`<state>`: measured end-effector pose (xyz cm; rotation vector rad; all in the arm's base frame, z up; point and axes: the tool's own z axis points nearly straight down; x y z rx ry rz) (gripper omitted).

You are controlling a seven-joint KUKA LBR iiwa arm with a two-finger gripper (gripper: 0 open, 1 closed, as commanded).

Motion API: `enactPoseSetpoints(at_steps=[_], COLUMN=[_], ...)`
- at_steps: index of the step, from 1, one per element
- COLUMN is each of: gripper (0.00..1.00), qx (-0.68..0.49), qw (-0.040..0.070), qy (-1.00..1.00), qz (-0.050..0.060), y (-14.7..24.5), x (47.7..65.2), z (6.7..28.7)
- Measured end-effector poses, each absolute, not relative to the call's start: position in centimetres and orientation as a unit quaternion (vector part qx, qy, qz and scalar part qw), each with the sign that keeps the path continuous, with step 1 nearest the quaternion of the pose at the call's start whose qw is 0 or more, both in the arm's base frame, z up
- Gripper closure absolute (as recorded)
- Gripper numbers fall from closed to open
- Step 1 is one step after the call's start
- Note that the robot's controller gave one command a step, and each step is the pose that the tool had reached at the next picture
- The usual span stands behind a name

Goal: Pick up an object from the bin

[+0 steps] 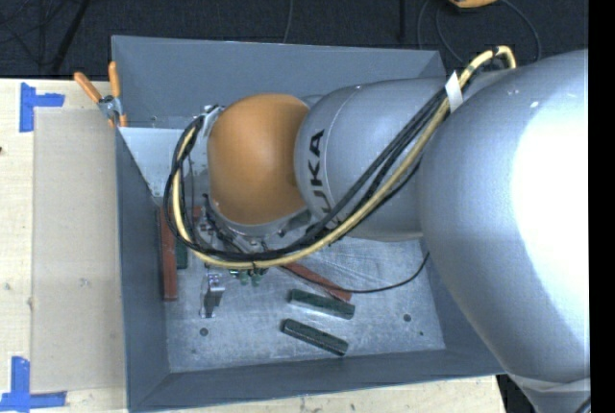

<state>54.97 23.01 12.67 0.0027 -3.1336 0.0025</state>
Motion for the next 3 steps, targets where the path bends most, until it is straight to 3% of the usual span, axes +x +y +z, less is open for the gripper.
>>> enactPoseSetpoints(at_steps=[1,2,3], gripper=[0.0,0.0,0.0], qx=[-0.001,0.132,0.179], qw=[0.001,-0.004,-0.004], qy=[-1.0,-0.991,-0.984], qz=[0.0,-0.001,-0.001], y=[22.9,24.4,24.6], x=[55.2,59.1,60.2], z=[13.0,8.6,8.8])
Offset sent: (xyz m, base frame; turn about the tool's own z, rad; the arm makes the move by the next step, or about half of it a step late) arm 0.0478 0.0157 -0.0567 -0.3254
